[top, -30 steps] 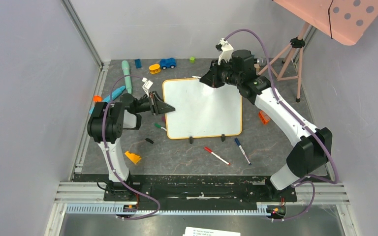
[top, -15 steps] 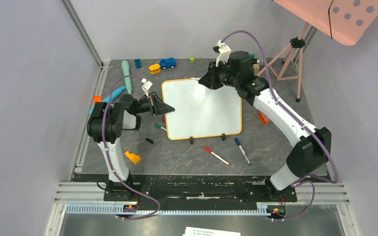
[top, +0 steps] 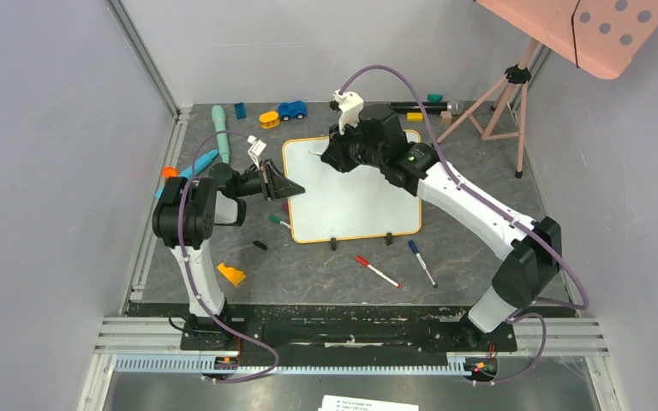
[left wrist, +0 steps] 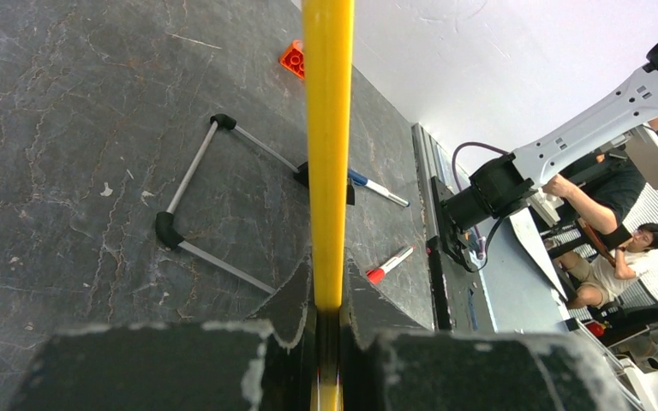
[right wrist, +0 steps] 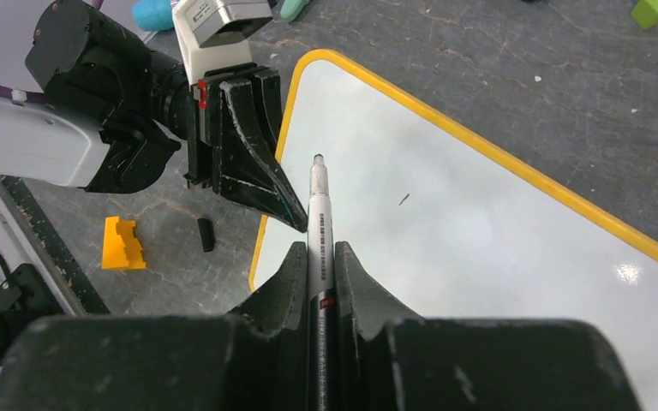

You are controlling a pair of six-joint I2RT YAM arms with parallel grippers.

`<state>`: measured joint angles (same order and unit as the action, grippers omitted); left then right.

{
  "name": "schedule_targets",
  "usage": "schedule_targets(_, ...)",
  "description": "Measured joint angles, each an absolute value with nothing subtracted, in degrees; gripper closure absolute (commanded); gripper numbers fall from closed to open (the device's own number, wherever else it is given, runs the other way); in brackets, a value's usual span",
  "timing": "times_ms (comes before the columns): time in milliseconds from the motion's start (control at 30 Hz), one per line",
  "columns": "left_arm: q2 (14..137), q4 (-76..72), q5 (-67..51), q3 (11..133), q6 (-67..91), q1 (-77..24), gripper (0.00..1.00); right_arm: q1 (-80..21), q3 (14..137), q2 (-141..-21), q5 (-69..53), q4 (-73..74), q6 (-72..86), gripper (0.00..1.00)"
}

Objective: Write a sentence on the whiteboard

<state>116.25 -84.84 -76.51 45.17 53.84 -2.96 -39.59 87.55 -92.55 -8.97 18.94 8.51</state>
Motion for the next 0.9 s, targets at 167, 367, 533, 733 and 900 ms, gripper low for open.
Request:
schedule_targets(167, 116.6, -84.9, -76.4, 45.3, 54.1, -3.0, 0.98, -42.1, 89.7, -94.3, -4.9, 18.9, 7.5, 1.0)
schedule_targets(367, 116.6, -84.9, -76.1, 45.2, 54.1, -3.0, 0.98, -46.0, 93.6, -97.9, 1.6, 19.2, 6.5, 1.0)
schedule_targets(533, 116.6, -84.9, -76.0, 45.3, 54.4, -3.0, 0.98, -48.0, 97.8, -100.7, 4.0, 20.3, 4.4, 1.0)
schedule_targets(733, 116.6, -84.9, -74.5, 44.4, 54.2, -3.1, 0.98, -49.4, 98.3, -101.2, 7.2, 20.8, 4.0, 1.0)
schedule_targets(900, 116.5, -85.4, -73.1, 43.0, 53.9, -3.1, 0.98, -49.7, 97.7, -101.1, 9.4, 20.4, 3.9, 1.0)
